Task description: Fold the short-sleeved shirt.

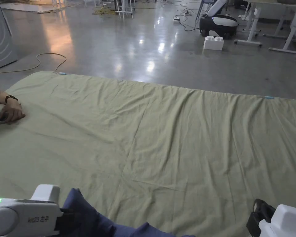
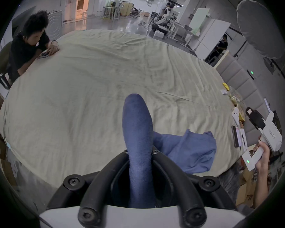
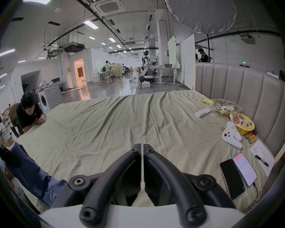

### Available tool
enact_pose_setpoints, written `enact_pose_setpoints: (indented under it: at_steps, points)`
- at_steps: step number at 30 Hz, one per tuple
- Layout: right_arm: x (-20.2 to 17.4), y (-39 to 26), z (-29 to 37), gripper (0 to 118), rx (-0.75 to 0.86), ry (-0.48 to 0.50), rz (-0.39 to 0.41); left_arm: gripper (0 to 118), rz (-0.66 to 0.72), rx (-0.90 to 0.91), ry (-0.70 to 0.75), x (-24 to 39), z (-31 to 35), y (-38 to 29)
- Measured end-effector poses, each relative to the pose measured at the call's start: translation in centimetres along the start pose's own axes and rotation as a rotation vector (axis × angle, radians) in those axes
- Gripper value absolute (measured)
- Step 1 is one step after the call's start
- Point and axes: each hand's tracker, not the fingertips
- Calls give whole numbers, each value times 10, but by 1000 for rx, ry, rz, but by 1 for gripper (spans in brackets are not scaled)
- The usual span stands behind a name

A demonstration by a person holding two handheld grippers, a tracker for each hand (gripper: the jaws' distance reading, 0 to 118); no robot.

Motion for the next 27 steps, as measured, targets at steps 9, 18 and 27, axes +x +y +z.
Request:
enact_pose_setpoints:
  at_steps: [9, 18, 27]
  points:
    - [9, -8, -1, 3, -19, -22, -4, 12, -79, -14, -120, 67, -7, -8]
    - [17, -15, 4, 3, -37, -43, -6, 13, -154, -106, -160, 141, -69, -31]
    - [24, -18, 7, 3, -47, -60, -1, 13, -180, -128, -119, 184, -102, -49]
